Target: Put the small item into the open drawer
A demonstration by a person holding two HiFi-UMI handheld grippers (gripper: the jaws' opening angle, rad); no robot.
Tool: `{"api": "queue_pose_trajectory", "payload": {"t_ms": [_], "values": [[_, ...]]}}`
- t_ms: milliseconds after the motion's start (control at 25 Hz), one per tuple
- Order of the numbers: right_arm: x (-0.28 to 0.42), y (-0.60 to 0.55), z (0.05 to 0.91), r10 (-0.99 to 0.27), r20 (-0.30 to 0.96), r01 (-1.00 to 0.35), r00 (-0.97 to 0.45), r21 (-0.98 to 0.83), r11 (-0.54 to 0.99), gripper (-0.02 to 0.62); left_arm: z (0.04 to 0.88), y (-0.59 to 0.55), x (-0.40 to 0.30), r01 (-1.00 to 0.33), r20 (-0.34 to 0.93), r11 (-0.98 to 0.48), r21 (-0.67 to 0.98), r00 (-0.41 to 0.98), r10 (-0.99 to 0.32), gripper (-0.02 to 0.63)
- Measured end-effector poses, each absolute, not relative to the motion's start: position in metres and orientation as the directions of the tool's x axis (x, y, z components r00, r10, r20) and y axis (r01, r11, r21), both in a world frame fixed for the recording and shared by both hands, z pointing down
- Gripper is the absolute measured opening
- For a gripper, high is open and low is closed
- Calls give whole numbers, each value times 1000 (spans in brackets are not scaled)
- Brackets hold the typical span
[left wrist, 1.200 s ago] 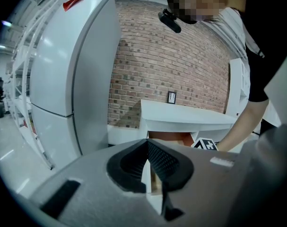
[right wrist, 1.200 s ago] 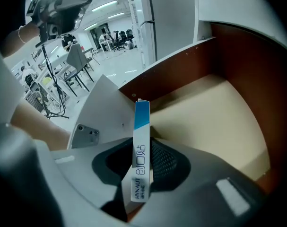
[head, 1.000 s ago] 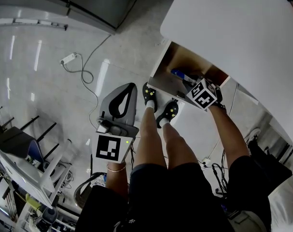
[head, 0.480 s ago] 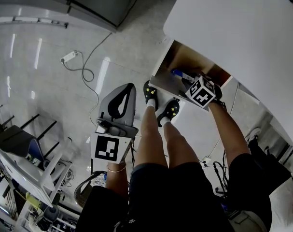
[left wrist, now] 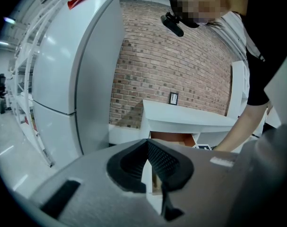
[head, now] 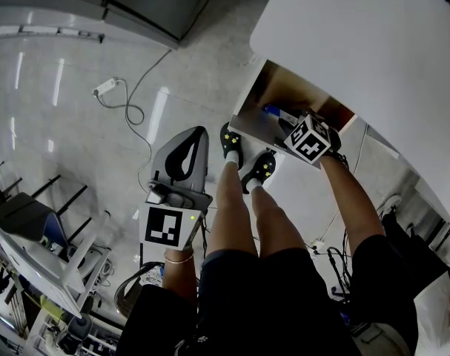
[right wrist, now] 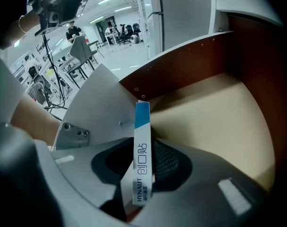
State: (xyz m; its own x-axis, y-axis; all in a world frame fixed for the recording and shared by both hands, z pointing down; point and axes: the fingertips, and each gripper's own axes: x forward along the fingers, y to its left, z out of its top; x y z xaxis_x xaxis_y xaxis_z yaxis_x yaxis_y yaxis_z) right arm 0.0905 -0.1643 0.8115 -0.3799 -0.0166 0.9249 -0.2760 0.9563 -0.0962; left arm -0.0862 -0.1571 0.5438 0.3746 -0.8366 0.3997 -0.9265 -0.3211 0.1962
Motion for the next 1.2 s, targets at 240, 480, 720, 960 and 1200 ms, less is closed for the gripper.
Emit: {"api": "queue_pose_trajectory", "payload": {"t_ms": [240,480,720,960,1200], "values": [[97,-157,818,5,936,-264,-352,-105,959,138,543,-155,-84,-923,394,-330,198,383,-836,-3],[96,-161,811,-12,926,-299,-377,-109,948,165,543,-154,-82,-921,391,-335,199,388,-835,-3],[86,-165,793,-43,909,-308,-414,-95,946,166,538,-153,-80,-918,381,-343,200,395,-836,-3],[80,-175,766,-132,869,-375,-478,-65,925,166,532,-152,-76,-916,374,-350,197,400,-837,-3],[89,-183,735,-251,813,-497,-526,-55,866,143,525,-150,-68,-911,365,-361,199,410,-836,-3]]}}
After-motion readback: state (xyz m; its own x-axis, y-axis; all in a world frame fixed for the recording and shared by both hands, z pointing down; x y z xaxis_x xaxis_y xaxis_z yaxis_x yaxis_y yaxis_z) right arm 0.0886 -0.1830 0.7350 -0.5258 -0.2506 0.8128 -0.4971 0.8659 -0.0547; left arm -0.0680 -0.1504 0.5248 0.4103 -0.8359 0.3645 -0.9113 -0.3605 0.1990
